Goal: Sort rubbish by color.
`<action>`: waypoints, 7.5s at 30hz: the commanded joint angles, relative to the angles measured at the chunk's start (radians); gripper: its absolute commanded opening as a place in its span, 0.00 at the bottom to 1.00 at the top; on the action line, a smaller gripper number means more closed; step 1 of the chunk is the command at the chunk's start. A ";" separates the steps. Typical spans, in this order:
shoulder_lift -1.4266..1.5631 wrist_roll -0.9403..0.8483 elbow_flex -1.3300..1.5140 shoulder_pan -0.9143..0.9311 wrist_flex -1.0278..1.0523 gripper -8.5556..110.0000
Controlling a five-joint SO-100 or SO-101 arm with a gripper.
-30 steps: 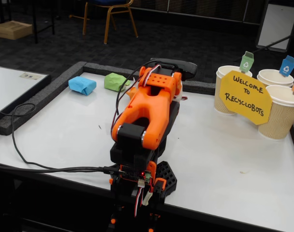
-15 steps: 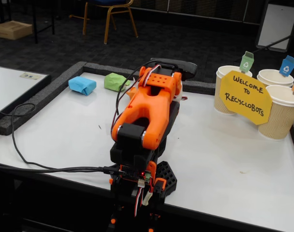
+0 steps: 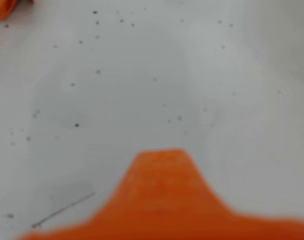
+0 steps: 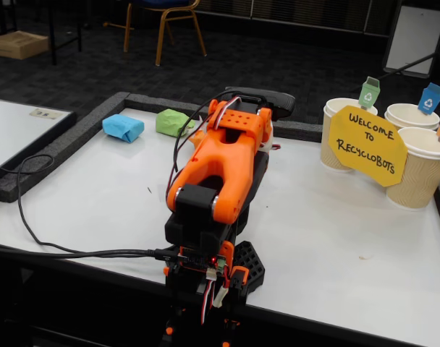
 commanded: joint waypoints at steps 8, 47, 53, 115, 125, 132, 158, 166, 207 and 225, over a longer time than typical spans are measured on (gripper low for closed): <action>0.025 0.006 -0.051 0.008 -0.008 0.10; 0.025 0.006 -0.051 0.005 -0.008 0.10; 0.025 0.006 -0.051 0.005 -0.008 0.10; -0.753 0.009 -1.012 -0.115 0.170 0.10; -0.890 0.005 -1.019 -0.316 0.187 0.10; -0.891 0.003 -1.062 -0.416 0.187 0.10; -0.888 0.003 -1.465 -0.614 0.319 0.11; -0.891 0.002 -1.427 -0.515 0.262 0.11; -1.577 0.015 -1.376 -0.405 -0.017 0.11; -1.700 0.072 -1.503 -0.396 -0.025 0.14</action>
